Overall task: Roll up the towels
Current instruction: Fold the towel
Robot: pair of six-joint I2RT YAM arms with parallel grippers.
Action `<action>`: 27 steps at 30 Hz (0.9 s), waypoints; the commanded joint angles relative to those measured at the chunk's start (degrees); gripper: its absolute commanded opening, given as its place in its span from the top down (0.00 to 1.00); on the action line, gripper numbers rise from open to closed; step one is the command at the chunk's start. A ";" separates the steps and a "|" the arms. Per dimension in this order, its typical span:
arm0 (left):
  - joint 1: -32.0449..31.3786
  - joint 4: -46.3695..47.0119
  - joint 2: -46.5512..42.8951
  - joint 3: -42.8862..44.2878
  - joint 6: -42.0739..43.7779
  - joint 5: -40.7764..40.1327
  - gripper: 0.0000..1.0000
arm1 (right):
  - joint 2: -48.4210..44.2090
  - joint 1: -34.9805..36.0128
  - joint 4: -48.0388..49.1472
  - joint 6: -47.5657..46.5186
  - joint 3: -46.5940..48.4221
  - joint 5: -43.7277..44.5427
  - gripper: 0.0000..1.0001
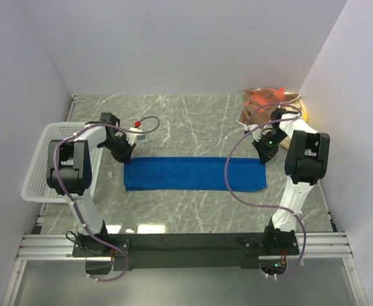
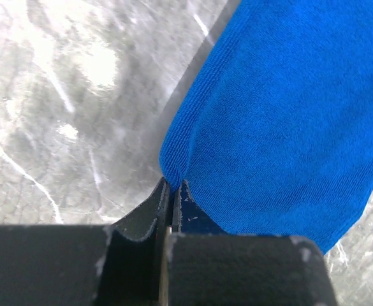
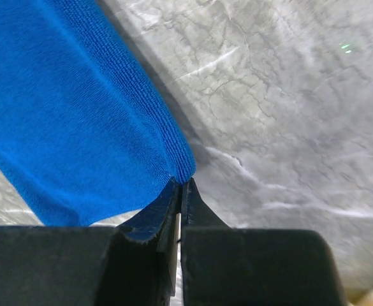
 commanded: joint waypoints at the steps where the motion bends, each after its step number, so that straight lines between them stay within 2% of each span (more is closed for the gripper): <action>1: 0.42 2.92 0.80 1.09 -2.26 -1.76 0.94 | 0.87 0.10 1.71 3.41 1.58 1.29 0.99; 3: 0.42 3.98 0.89 1.44 -3.84 -1.93 0.88 | 0.87 0.10 3.31 5.96 1.84 2.52 0.91; 5: 0.51 3.98 1.15 2.49 -5.68 -1.76 0.75 | 0.43 0.10 5.77 8.68 2.55 3.66 0.79; 6: 0.51 3.55 1.15 2.93 -6.21 -1.67 0.70 | 0.25 0.01 5.86 10.35 2.90 4.01 0.63; 7: 0.51 3.46 1.07 3.28 -6.83 -1.50 0.62 | -0.18 0.01 7.00 11.67 3.25 4.63 0.56; 8: 0.51 3.54 0.72 3.64 -8.14 -0.97 0.59 | -1.40 0.01 7.44 12.99 3.43 5.15 0.45; 11: 0.51 3.54 -1.56 3.64 -11.21 0.17 0.49 | -4.39 -1.30 7.53 17.99 5.00 4.63 0.43; 15: 0.60 5.12 -7.35 2.41 -16.14 1.05 0.39 | -6.42 -4.29 3.32 29.83 7.74 1.03 0.44; 19: 0.68 7.67 -12.99 1.01 -21.32 0.00 0.34 | -11.60 -5.35 5.23 39.18 -0.93 1.10 0.44; 21: 0.69 8.81 -15.71 0.91 -24.40 0.09 0.30 | -14.94 -5.17 7.17 44.52 -4.73 1.73 0.19; 27: 0.69 9.78 -20.99 0.30 -28.89 3.25 0.27 | -17.77 -4.82 11.31 49.04 -13.88 3.31 0.21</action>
